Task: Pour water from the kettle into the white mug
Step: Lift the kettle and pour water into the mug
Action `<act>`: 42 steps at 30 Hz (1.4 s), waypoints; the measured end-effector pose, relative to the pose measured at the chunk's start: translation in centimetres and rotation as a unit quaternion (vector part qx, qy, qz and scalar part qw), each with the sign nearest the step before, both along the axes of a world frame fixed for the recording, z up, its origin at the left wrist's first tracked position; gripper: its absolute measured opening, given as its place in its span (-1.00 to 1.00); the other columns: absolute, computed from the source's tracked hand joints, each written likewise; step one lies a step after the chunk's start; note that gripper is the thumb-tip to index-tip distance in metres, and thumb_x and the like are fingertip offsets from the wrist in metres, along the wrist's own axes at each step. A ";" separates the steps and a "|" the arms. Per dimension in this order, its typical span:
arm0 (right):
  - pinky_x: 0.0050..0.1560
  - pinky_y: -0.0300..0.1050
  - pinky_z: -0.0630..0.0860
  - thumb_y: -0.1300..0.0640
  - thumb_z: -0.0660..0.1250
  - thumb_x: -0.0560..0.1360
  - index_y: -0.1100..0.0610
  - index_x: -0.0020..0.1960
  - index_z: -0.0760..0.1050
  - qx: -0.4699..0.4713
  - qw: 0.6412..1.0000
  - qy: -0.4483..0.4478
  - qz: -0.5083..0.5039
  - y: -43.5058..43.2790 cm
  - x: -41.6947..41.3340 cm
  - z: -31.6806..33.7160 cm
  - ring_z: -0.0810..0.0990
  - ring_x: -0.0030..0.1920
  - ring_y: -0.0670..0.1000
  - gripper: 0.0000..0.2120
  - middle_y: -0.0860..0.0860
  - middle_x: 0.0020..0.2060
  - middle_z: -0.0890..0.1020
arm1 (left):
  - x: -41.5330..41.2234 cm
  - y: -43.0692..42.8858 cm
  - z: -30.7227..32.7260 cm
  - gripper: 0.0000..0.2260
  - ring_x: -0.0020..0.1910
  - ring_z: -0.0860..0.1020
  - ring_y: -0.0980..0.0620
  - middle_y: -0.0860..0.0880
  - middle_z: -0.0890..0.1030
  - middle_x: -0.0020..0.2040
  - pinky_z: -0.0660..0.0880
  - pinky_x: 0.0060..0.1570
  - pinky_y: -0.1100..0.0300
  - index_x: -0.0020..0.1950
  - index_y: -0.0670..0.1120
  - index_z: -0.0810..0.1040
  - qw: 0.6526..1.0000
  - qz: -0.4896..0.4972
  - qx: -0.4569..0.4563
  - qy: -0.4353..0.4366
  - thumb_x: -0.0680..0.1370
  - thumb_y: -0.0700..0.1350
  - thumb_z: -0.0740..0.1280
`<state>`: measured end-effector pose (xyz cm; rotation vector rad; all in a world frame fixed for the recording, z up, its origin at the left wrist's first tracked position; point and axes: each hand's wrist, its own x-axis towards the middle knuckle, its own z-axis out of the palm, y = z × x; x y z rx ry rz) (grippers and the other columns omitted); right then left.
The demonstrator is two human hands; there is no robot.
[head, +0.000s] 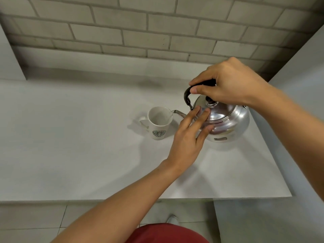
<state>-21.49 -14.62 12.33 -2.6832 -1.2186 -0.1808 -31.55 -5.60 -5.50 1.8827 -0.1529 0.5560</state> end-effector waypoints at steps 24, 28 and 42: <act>-0.09 0.05 0.62 -0.19 0.41 0.54 -0.13 0.16 0.72 -0.104 0.995 0.008 0.004 4.0 -0.2 1.6 0.69 0.04 0.05 -0.73 -0.09 0.00 0.78 | 0.5 -0.1 -0.3 -0.58 0.50 0.41 0.04 0.00 0.35 0.54 0.51 0.36 -0.03 0.57 0.11 0.40 0.998 0.005 -0.064 0.027 0.70 0.03 0.32; -0.05 0.14 0.63 -0.21 0.40 0.54 -0.15 0.16 0.71 -0.114 0.993 0.018 0.005 4.0 -0.1 2.1 0.68 0.01 0.07 -0.73 -0.09 -0.04 0.77 | 0.7 -0.4 0.0 -0.58 0.51 0.42 0.00 0.03 0.35 0.52 0.53 0.36 -0.08 0.56 0.10 0.42 0.996 -0.003 -0.091 0.025 0.69 0.01 0.33; -0.15 0.12 0.62 -0.21 0.44 0.52 -0.13 0.10 0.72 -0.111 0.994 0.015 0.005 4.3 -0.1 2.7 0.54 -0.15 -0.01 -0.75 -0.14 -0.24 0.68 | 0.9 -1.0 0.5 -0.58 0.54 0.39 0.03 0.04 0.35 0.52 0.54 0.36 -0.11 0.55 0.14 0.41 0.989 -0.006 -0.142 0.024 0.68 0.01 0.35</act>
